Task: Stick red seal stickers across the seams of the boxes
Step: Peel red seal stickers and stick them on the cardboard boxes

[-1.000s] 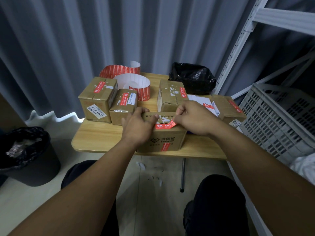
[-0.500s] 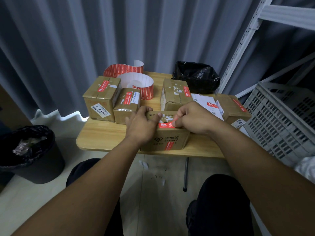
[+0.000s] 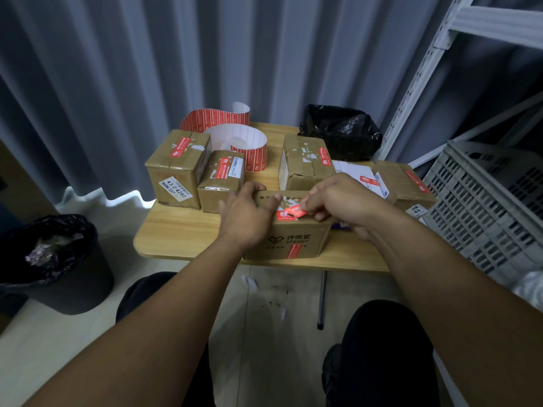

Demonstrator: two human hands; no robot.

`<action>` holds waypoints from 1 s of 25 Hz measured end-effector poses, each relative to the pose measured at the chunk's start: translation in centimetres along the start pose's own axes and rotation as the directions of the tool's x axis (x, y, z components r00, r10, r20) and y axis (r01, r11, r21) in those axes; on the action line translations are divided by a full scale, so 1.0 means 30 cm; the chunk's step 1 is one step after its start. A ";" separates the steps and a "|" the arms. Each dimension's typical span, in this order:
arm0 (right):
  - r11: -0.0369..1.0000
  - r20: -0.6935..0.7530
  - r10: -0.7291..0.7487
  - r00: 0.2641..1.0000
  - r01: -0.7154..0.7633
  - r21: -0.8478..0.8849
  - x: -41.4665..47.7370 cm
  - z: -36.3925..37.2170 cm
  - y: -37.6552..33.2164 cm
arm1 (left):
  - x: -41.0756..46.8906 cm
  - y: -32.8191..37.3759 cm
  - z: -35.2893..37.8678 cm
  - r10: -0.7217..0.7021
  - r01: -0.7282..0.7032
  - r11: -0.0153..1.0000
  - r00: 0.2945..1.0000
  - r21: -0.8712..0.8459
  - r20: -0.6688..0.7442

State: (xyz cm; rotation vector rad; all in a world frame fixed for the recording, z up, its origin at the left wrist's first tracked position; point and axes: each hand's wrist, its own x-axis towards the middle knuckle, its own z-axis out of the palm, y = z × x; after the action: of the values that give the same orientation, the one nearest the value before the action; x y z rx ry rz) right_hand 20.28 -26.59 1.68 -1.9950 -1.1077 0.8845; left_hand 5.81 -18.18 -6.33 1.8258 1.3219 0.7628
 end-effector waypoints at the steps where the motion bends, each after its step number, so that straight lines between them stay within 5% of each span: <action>1: 0.998 -0.003 0.020 1.000 -0.020 0.052 -0.002 -0.009 -0.002 | -0.001 0.001 -0.001 0.001 -0.001 1.000 1.000 0.002 -0.002; 20: 0.990 -0.064 -0.018 0.998 0.027 0.139 -0.026 -0.021 -0.029 | -0.015 0.020 -0.051 -0.104 0.104 0.971 0.995 -0.215 0.009; 25: 0.941 -0.012 -0.046 0.999 0.048 0.334 -0.026 -0.010 -0.037 | -0.017 -0.009 -0.084 -0.085 0.116 0.939 0.990 -0.324 0.110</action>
State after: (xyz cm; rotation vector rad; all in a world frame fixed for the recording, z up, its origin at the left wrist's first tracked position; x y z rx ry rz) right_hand 19.72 -26.88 2.92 -1.6832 -0.9275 0.9716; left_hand 3.49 -18.07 -5.20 1.4980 1.1391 0.7805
